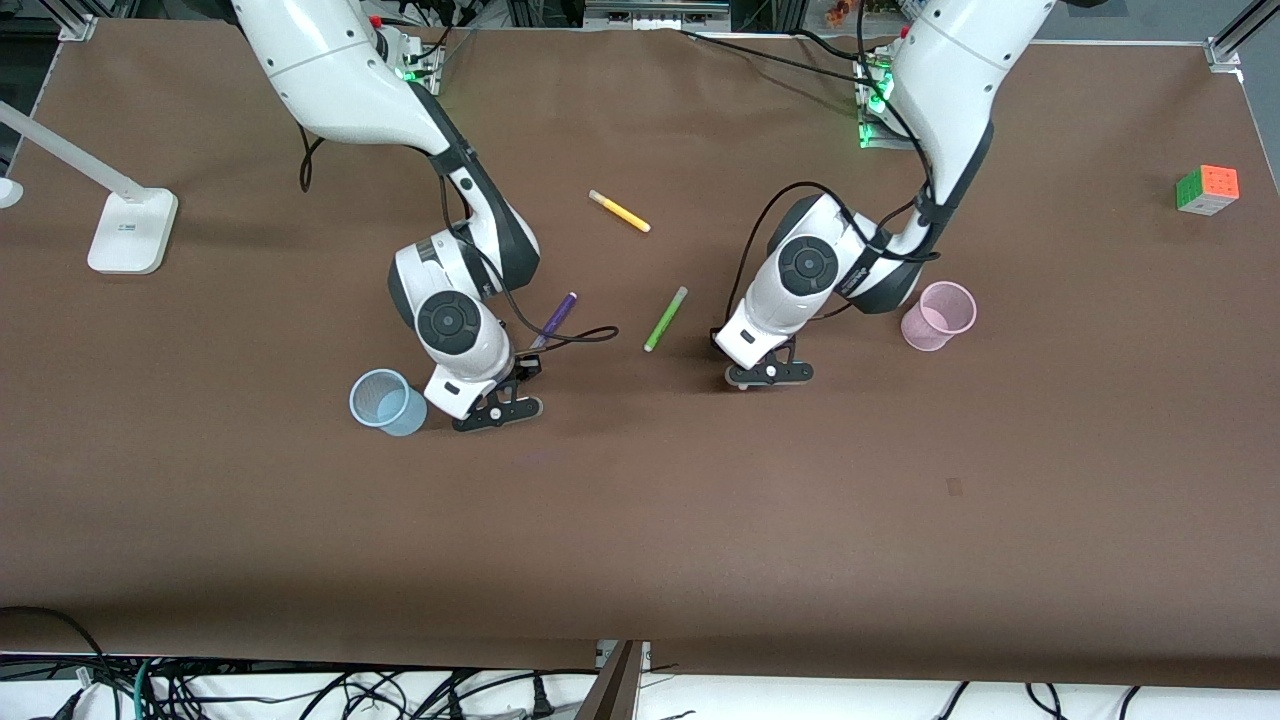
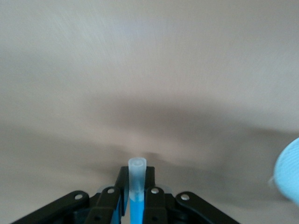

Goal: Place pink and blue markers in matching cups
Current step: 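Carry the blue marker over the blue cup while the left gripper carries pink, then open the right gripper over the blue cup while the left gripper releases pink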

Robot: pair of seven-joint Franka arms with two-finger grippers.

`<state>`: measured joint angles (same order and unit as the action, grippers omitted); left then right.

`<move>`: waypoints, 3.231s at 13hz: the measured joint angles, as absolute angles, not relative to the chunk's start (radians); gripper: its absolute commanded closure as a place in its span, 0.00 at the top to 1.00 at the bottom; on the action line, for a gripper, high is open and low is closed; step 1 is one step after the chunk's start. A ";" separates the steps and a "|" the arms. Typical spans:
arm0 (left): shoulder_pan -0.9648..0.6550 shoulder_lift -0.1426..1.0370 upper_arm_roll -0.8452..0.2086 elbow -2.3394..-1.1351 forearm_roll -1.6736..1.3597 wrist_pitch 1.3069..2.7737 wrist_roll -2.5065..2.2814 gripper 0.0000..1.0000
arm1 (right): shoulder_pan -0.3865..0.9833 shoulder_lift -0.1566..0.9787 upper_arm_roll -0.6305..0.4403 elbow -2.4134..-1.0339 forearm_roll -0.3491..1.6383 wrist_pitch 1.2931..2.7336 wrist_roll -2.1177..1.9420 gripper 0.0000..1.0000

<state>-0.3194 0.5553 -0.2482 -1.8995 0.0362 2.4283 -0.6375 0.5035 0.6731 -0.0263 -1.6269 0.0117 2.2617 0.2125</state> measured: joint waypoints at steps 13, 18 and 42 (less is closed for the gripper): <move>0.001 0.185 -0.239 -1.821 0.140 1.829 0.075 0.00 | 0.424 0.475 -0.101 -1.606 0.225 2.208 -0.798 0.05; 0.067 0.117 -0.241 -1.891 -0.004 1.915 0.429 0.00 | 0.333 0.477 -0.105 -1.618 0.446 2.176 -1.172 0.05; 0.438 0.234 -0.242 -2.350 -1.044 2.233 1.884 1.00 | 0.071 0.526 -0.106 -1.752 0.950 1.935 -1.875 1.00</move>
<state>0.4377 0.2342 -0.2416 -2.3496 -1.0436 2.2330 1.8839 0.0708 0.5263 -0.1059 -1.7525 0.9501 1.9352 -1.8748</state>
